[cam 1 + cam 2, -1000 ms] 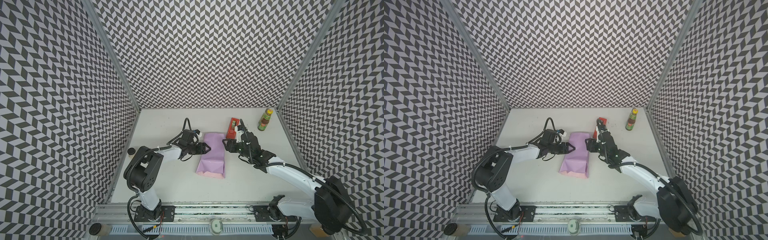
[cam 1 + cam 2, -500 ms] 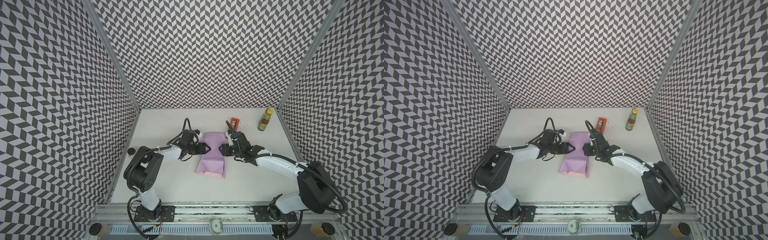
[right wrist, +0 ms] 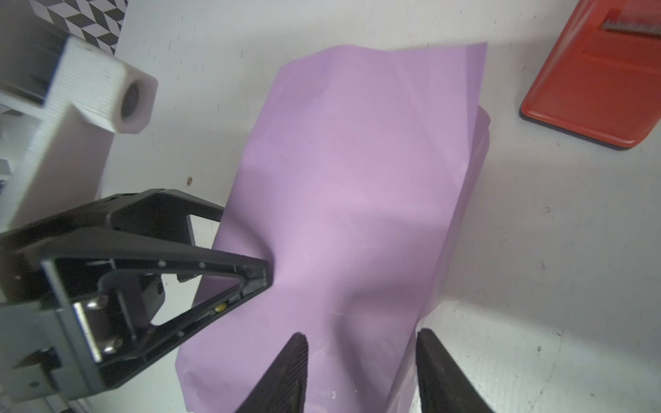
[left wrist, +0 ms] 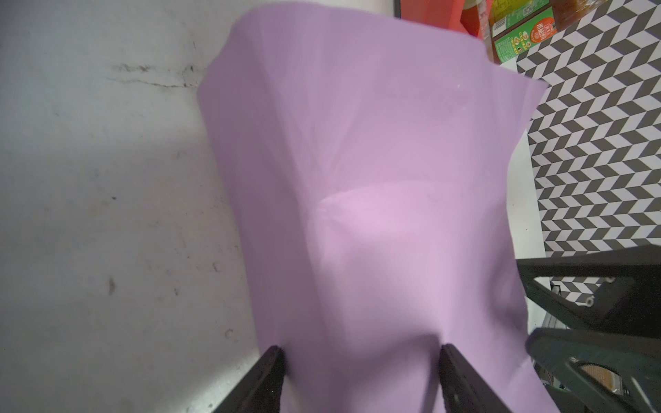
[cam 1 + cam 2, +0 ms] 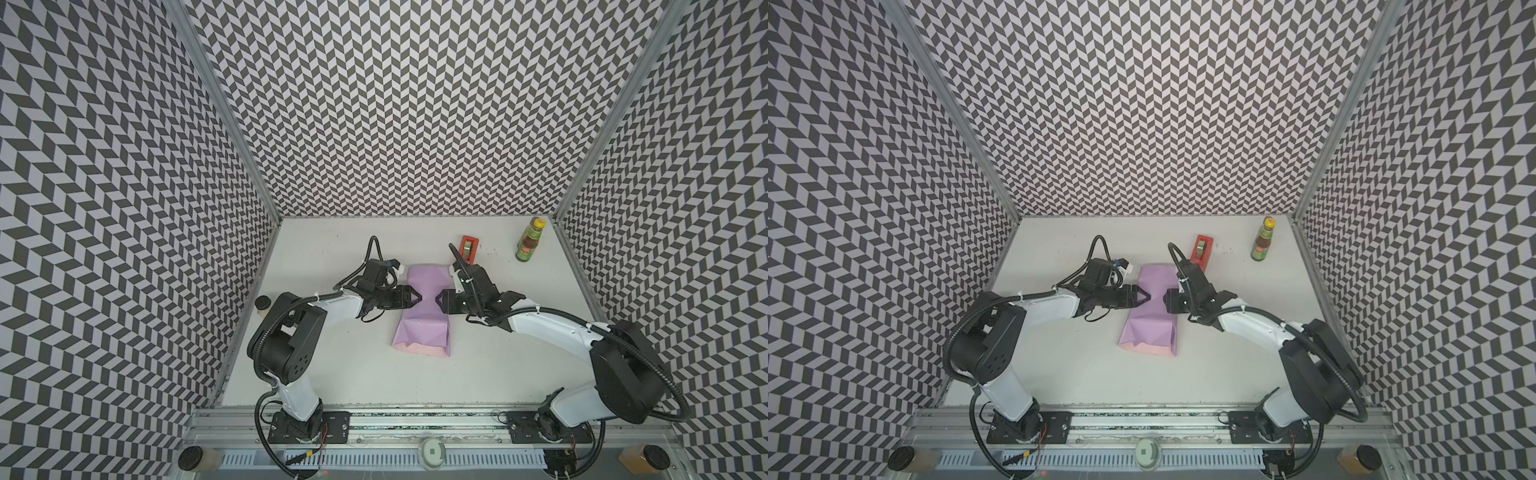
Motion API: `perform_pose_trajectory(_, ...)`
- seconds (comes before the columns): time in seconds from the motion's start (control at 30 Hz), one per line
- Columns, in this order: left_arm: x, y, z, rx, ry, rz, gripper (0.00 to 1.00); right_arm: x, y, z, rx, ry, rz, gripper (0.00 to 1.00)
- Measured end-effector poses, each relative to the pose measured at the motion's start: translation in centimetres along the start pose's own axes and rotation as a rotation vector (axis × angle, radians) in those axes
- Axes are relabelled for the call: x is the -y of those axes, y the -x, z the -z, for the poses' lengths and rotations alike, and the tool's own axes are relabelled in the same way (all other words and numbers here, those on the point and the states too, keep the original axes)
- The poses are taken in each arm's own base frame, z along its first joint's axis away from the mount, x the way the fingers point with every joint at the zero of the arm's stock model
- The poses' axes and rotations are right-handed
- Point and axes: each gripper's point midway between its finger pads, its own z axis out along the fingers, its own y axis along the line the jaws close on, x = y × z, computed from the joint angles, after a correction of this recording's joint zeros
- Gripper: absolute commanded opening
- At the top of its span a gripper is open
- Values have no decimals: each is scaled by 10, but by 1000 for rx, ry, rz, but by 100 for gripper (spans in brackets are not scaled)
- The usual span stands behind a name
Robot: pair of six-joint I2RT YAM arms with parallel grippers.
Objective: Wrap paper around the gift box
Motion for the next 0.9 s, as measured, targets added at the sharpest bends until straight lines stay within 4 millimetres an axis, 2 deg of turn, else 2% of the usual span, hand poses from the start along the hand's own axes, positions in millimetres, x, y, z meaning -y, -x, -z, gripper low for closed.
perform_pose_trajectory(0.3, 0, 0, 0, 0, 0, 0, 67, -2, -3, -6, 0, 21, -29, 54)
perform_pose_trajectory(0.5, 0, 0, 0, 0, 0, 0, 67, 0, -13, -15, -19, 39, -57, 55)
perform_pose_trajectory(0.9, 0, 0, 0, 0, 0, 0, 67, -2, -13, -23, 1, 73, -93, 66)
